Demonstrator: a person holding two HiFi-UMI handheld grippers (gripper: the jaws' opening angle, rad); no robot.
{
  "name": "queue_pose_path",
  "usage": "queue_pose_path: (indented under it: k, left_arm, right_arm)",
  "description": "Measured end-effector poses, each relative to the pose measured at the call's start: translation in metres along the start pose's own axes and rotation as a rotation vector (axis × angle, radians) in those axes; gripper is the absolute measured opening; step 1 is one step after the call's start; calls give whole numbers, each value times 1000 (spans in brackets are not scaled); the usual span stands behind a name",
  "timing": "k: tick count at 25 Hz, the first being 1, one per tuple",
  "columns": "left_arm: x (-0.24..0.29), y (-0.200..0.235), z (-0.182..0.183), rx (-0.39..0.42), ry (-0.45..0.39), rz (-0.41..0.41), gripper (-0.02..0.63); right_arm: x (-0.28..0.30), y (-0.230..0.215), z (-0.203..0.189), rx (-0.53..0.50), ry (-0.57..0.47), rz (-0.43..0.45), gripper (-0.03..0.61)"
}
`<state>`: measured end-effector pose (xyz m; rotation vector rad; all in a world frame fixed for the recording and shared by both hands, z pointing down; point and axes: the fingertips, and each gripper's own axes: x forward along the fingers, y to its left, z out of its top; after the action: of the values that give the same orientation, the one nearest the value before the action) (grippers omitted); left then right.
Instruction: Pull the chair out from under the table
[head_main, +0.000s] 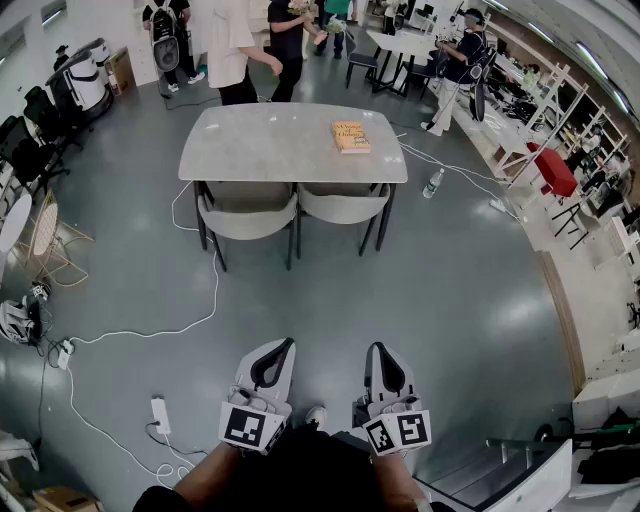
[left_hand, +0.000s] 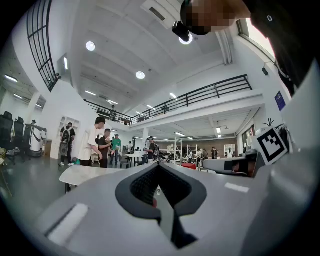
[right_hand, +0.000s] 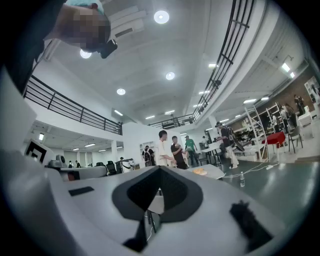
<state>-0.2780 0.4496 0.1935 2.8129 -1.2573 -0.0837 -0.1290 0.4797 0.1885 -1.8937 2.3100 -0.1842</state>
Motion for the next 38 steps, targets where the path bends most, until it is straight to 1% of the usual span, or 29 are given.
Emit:
queue_pose_path:
  k: [5,9,13,16,20,26,30,34,38]
  left_arm:
    - [1,-8,3,-22,29,-12,8]
    - [0,-5,5,7,-4,-4,8]
    - [1,-6,4,1,-1,2,8]
    - [3,-9,5,0,-5,7,8]
    - [8,-18,5,6,-4,12,8]
    - [22,-36,9,29,1,16,8]
    - [24,-49,6,36,-1,23,8]
    - [26,-57,-4,36,36,18,8]
    - [37,-52,-11,30,62,18,8]
  right_arm:
    - [-2,-1,3,0,-4,3,15]
    - [-3,0,1,4,-2,11,15]
    - [-6,-1,7,42,-34,21,15]
    - [-11,-3,11,38,-44,25,15]
    - [-17,-14,12,33,-42,29,15]
    - [-25,-34,16,55,-48,35,15]
    - [-29,-47,13,42,-56,44,15]
    - [-30,-57,13,63,-56,35,15]
    - [-22,-62,6,68,-44,33,15]
